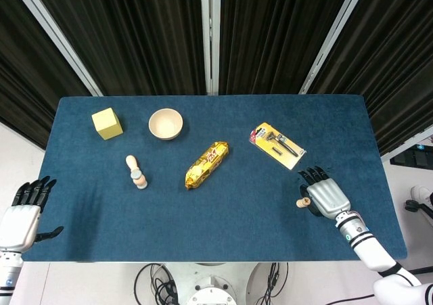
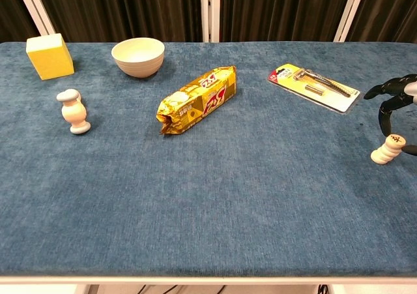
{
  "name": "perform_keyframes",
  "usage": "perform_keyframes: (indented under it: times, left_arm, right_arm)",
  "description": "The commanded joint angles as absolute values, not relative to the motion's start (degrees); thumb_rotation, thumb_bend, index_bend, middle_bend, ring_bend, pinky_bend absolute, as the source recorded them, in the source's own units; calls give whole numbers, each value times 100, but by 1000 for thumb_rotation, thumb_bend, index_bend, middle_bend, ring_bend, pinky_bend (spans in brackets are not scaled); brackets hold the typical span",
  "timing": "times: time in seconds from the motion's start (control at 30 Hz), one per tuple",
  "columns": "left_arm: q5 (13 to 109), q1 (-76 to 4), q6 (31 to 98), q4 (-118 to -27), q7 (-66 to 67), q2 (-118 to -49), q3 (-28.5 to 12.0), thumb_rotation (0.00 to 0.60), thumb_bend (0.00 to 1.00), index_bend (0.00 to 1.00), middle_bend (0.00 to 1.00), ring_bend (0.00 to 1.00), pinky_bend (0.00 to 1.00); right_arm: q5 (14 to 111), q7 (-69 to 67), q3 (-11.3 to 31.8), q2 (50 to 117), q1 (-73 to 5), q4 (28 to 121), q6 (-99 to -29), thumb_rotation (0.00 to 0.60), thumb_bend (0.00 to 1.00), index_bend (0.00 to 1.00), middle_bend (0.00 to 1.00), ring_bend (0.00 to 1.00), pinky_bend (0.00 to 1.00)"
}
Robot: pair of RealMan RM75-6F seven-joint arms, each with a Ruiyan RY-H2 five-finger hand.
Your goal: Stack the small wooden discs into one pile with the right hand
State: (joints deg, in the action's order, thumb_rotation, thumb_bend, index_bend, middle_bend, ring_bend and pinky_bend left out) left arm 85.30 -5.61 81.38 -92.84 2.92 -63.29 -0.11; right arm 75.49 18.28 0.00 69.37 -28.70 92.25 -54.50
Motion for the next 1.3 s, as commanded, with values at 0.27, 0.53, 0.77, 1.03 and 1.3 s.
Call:
perform_keyframes:
  times: [0.27, 0.53, 0.77, 1.03, 1.3]
  left_arm:
    - [8540, -559, 8148, -9287, 294, -6328, -12, 600, 87, 60, 0, 0, 0]
    - [8554, -552, 8167, -9288, 280, -6317, -12, 600, 87, 60, 0, 0, 0]
    - [8589, -547, 8209, -9277, 279, -6328, -16, 600, 86, 60, 0, 0, 0]
    - [8524, -514, 8307, -9147, 306, -6387, -82, 600, 86, 60, 0, 0, 0]
    - [8421, -426, 8439, -8998, 331, -6435, -131, 600, 86, 60, 0, 0, 0]
  right_arm:
    - [7580, 1779, -8, 6863, -2839, 9282, -5506, 600, 251, 412, 79, 0, 0]
    - [7675, 1485, 13, 6524, -2628, 9393, -5870, 600, 242, 368, 73, 0, 0]
    - [7764, 661, 9, 6059, -2087, 9273, -6585, 600, 252, 166, 40, 0, 0]
    - [7970, -303, -161, 6017, -852, 8714, -8217, 600, 270, 0, 0, 0, 0]
    - [8204, -741, -224, 6071, -354, 8423, -8732, 600, 271, 0, 0, 0, 0]
